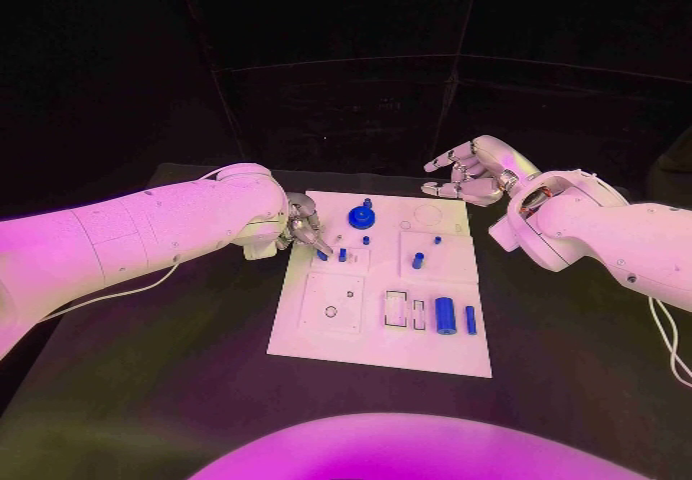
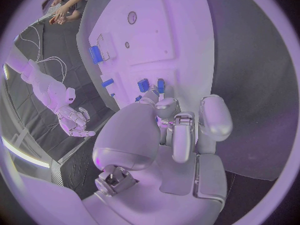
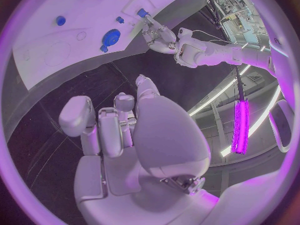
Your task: Assemble the parts on the task board
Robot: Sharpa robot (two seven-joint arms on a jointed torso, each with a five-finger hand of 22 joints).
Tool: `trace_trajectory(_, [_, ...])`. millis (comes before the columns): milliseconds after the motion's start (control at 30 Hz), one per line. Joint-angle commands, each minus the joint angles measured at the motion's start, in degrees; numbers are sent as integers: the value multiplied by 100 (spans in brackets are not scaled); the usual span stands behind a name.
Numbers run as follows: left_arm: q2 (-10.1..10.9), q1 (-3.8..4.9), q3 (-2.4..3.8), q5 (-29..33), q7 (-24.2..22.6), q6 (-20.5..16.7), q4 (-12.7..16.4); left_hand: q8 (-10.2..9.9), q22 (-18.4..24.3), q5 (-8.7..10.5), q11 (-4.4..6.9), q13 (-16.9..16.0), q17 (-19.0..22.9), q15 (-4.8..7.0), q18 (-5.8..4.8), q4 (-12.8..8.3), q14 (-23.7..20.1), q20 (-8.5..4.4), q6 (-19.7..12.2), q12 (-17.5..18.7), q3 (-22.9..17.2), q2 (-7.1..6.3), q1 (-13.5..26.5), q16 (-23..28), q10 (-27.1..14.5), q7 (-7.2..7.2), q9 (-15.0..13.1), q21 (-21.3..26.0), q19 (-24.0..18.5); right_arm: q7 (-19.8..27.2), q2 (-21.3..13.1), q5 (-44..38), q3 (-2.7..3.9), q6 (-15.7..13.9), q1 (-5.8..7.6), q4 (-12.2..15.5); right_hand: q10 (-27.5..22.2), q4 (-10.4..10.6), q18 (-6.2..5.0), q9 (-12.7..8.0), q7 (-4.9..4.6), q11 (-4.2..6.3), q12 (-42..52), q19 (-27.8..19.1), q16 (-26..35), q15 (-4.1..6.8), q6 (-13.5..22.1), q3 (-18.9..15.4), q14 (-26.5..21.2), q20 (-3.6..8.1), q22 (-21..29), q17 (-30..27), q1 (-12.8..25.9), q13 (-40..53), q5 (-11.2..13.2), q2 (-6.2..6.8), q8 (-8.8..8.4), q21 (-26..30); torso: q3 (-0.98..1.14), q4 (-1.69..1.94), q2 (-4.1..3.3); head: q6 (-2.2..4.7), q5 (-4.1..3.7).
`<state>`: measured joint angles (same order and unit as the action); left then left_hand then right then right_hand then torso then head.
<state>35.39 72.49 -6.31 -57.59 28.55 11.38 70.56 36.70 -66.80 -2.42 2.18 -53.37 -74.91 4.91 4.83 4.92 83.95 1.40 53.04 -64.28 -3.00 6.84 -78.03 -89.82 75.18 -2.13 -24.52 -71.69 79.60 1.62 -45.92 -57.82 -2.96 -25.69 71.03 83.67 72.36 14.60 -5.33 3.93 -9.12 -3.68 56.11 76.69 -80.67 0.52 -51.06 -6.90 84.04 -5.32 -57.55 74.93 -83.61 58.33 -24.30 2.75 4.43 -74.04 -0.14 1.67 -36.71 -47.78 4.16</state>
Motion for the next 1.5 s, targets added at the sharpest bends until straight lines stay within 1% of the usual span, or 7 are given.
trace_trajectory(33, [-47, -1, -9, -32, 48, 70, -36, 167, -4, -23, -6, 1, -1509, 25, 35, -156, 605, -31, 83, -14, -156, -132, 302, -18, 57, 30, -187, -37, 24, 35, 1, 10, 3, 16, 12, 5, -31, 12, -72, -2, 18, 7, 3, -13, 11, 41, -35, -12, 268, 27, 6, 22, 33, -9, -2, -62, 37, 28, 0, 8, 3, -8, -1])
trace_trajectory(233, [-121, 6, -10, -31, 56, 139, -117, 196, -21, -24, -1, -10, -1509, 28, 32, -44, 605, -32, 122, -27, -18, -236, 541, -18, 78, 40, -206, -47, 35, 32, 4, 10, 3, 19, 12, 2, -33, 16, -72, -2, 18, 6, -1, -13, 14, 40, -35, -13, 267, 27, 7, 17, 38, -14, 2, -64, 37, 29, 0, 0, 0, -9, -6])
trace_trajectory(767, [-240, 22, -9, -98, 67, 201, -316, 295, -154, -26, 46, -114, -1509, 64, 9, 84, 605, -54, 234, -113, 147, -337, 858, -18, 166, 94, -266, -144, 100, 39, 41, 24, 3, 29, 12, -18, -34, 17, -72, -2, 18, 6, -2, -13, 14, 40, -35, -14, 267, 27, 7, 17, 38, -14, 2, -64, 37, 29, 5, 12, 7, -18, -43])
trace_trajectory(933, [-236, 23, -9, -120, 63, 183, -334, 318, -155, -26, 43, -107, -1509, 66, 9, 171, 605, -60, 245, -109, 266, -406, 1036, -18, 172, 90, -285, -140, 101, 40, 48, 26, 3, 30, 12, -23, -31, 22, -72, -2, 17, 6, 3, -12, 14, 40, -35, -16, 267, 26, 6, 19, 44, -12, 5, -67, 38, 29, -2, 20, 11, -21, -54])
trace_trajectory(1100, [-219, 23, -9, -128, 56, 189, -323, 346, -165, -26, 35, -98, -1509, 59, 5, 269, 605, -58, 250, -103, 469, -572, 1262, -18, 171, 79, -308, -142, 103, 41, 50, 27, 3, 31, 12, -27, -32, 22, -72, -2, 17, 6, 3, -12, 15, 40, -34, -16, 267, 26, 9, 17, 45, -13, 5, -68, 38, 31, -4, 12, 14, -16, -51])
trace_trajectory(1300, [-178, 22, -8, -129, 47, 146, -276, 362, -174, -25, 36, -107, -1509, 59, 4, 321, 605, -58, 253, -110, 575, -633, 1362, -18, 178, 83, -322, -146, 107, 43, 48, 27, 3, 32, 11, -28, -32, 22, -72, -2, 17, 6, 3, -12, 15, 40, -34, -16, 267, 26, 9, 17, 45, -13, 5, -68, 38, 31, -9, 15, 12, -13, -59])
trace_trajectory(1500, [-105, 21, -7, -27, -14, -92, -210, 379, -163, -25, 40, -93, -1509, 63, 8, 375, 605, -59, 249, -101, 686, -664, 1444, -18, 175, 89, -337, -133, 102, 45, 49, 27, 3, 34, 11, -30, -32, 22, -72, -2, 17, 6, 3, -12, 15, 40, -34, -16, 267, 26, 9, 17, 45, -13, 5, -68, 38, 31, -5, 16, 9, -4, -54])
